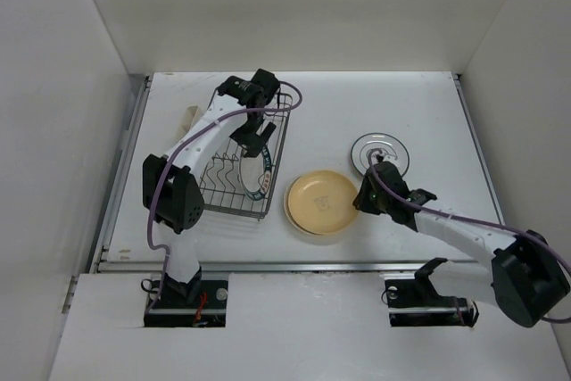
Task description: Unload the plates from the dish rack
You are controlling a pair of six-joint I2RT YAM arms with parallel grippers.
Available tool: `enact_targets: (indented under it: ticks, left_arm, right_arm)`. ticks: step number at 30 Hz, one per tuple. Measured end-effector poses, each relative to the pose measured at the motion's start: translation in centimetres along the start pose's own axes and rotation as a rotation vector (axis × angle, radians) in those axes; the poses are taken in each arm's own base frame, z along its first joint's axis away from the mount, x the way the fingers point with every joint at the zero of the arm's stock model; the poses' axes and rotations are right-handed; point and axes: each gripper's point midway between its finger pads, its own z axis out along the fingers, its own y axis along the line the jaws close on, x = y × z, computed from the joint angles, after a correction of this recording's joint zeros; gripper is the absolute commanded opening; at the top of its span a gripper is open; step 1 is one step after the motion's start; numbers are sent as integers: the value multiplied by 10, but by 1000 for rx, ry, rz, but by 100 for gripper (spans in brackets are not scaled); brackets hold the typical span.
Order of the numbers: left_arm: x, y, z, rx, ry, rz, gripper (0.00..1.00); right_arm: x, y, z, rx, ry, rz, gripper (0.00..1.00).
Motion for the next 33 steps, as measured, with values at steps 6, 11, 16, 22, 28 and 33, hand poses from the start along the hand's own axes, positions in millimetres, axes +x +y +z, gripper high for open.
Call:
enact_targets:
  ticks: [6,11,16,22,28,33]
  left_arm:
    - [3,-3,7,10,17,-5,96]
    - [6,-12,16,55,42,-4,66]
    - [7,-33,21,139,64,3,7]
    - [-4,-37,6,205,22,-62,0]
    - [-24,-16,-21,185,-55,-98,0]
    - [-48,14,-71,142,-272,-174,0]
  right_arm:
    - [13,8,8,-3,43,-59,36]
    - [13,12,8,-11,40,-74,38]
    - [10,17,7,-21,32,-80,39]
    - [-1,23,1,-36,4,-75,39]
    - [-23,33,-15,-49,-54,-80,54]
    - [-59,59,-44,-135,-155,-64,82]
